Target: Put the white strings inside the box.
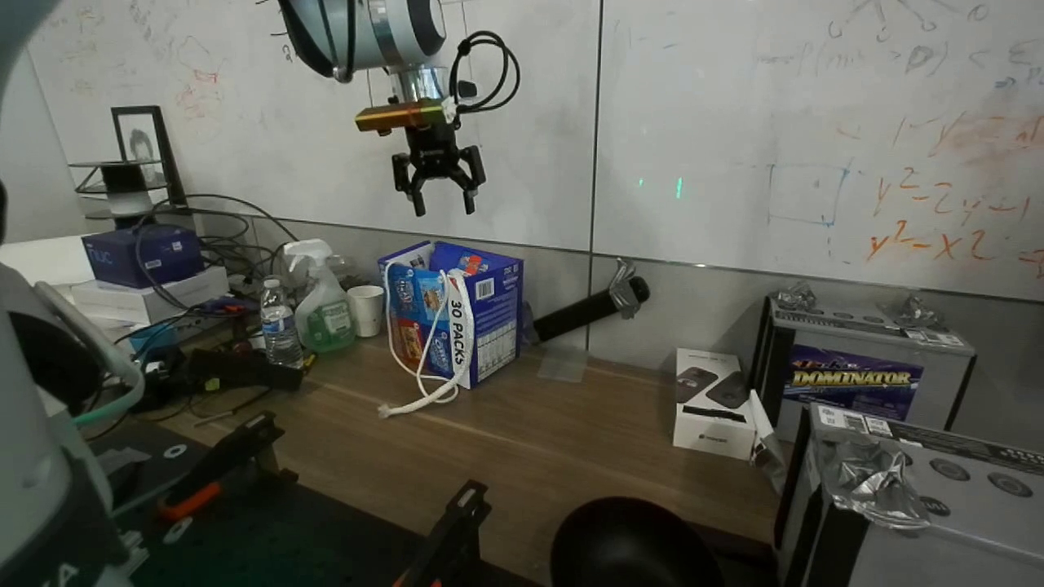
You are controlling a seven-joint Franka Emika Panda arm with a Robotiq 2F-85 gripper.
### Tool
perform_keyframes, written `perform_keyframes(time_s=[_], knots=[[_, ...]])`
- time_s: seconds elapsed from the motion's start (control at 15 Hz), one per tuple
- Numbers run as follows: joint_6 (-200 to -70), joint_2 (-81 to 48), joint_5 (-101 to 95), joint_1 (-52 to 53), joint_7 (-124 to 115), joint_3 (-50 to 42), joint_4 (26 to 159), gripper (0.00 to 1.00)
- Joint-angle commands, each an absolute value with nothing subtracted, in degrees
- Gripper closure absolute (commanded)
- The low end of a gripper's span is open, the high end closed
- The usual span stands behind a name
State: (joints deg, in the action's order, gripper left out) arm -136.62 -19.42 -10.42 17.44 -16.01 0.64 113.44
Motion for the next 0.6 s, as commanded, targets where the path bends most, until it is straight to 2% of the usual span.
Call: perform_keyframes(time_s=[0.0,0.53], knots=[[-143.6,-14.2,-8.2,12.9,-9.3,3.4,124.2,0.00],[-153.1,-19.1,4.0,3.2,13.1,9.5,130.6,0.00]])
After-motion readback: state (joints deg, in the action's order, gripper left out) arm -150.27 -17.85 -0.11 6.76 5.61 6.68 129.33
